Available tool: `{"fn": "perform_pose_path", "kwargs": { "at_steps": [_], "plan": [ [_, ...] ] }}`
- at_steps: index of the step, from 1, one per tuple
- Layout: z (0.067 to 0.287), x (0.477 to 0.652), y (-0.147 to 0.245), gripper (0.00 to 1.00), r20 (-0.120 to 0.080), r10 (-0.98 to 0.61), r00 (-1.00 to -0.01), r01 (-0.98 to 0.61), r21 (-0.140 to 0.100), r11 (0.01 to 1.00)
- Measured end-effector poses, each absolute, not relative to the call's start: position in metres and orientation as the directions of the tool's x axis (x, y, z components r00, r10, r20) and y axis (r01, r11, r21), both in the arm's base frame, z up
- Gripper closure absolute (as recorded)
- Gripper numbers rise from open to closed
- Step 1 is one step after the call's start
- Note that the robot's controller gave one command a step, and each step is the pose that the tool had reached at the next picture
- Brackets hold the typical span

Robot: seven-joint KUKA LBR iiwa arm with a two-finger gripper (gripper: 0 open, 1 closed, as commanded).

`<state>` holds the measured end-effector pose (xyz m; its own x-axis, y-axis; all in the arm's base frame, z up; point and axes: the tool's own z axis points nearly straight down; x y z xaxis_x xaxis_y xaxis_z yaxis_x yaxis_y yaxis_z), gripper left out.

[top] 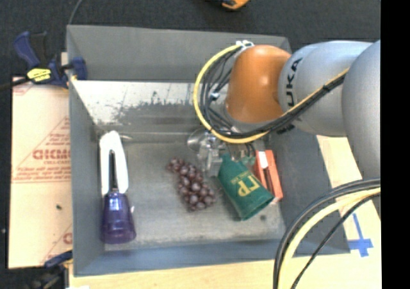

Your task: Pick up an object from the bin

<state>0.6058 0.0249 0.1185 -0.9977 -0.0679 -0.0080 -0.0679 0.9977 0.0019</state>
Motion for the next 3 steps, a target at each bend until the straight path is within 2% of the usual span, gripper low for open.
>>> {"fn": "perform_pose_path", "kwargs": {
  "at_steps": [1,2,3],
  "plan": [
    [0.076,0.576,0.043,1.0,-0.02,-0.121,-0.992,-0.121,-0.003,0.993],
    [0.079,0.556,0.053,1.0,-0.036,-0.152,-0.988,-0.152,-0.006,0.988],
    [0.074,0.571,0.051,1.0,-0.03,-0.145,-0.989,-0.145,-0.006,0.989]
  ]
}}
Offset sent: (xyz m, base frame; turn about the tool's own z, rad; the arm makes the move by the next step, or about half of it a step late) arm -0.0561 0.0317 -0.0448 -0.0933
